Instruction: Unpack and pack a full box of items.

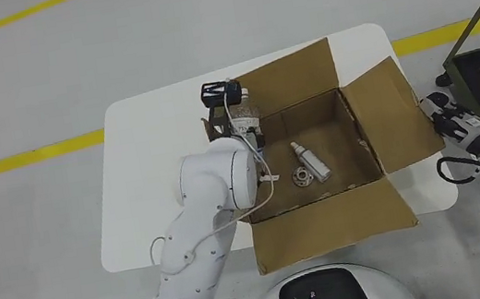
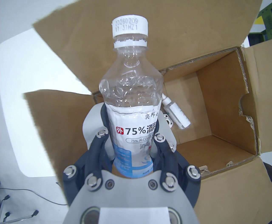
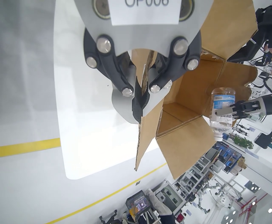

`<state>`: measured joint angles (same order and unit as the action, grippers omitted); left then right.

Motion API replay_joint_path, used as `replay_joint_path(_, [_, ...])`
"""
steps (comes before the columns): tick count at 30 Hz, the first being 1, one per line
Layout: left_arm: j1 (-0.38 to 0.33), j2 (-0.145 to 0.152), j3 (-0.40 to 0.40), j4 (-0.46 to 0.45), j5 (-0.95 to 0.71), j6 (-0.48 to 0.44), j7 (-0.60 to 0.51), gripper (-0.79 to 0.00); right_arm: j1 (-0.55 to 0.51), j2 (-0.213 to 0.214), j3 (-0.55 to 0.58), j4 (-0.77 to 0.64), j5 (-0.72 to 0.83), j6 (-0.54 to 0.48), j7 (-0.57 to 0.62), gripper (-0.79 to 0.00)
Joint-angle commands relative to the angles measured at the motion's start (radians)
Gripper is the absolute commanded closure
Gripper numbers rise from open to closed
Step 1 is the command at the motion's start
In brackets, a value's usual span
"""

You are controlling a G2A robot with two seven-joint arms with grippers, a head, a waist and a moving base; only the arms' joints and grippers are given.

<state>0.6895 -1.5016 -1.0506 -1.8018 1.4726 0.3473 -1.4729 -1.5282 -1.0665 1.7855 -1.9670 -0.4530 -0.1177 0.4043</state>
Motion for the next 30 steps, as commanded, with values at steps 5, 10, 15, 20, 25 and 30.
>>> replay_joint_path(5, [0.034,-0.006,-0.073,-0.058,0.099,-0.063,-0.063,0.0,-0.009,-0.002,0.001,-0.001,-0.006,0.024,-0.019,0.0])
replay_joint_path(10, [0.069,-0.008,-0.093,-0.062,0.161,-0.066,-0.063,0.0,-0.01,-0.004,-0.002,-0.005,-0.016,0.036,-0.026,0.0])
replay_joint_path(15, [0.101,-0.009,-0.123,-0.045,0.237,-0.09,-0.063,0.0,-0.011,-0.005,-0.006,-0.005,-0.022,0.04,-0.031,0.0])
replay_joint_path(20, [0.116,-0.018,-0.149,-0.067,0.245,-0.095,-0.063,0.0,-0.011,-0.005,-0.006,-0.022,-0.031,0.033,-0.025,0.0])
replay_joint_path(25, [0.107,-0.03,-0.156,-0.083,0.23,-0.094,-0.063,0.0,-0.006,-0.005,0.016,-0.056,-0.049,0.007,-0.054,-0.785])
replay_joint_path(30, [0.095,-0.039,-0.163,-0.096,0.237,-0.102,-0.063,0.0,-0.008,-0.007,0.062,-0.122,-0.05,0.008,-0.124,-0.785])
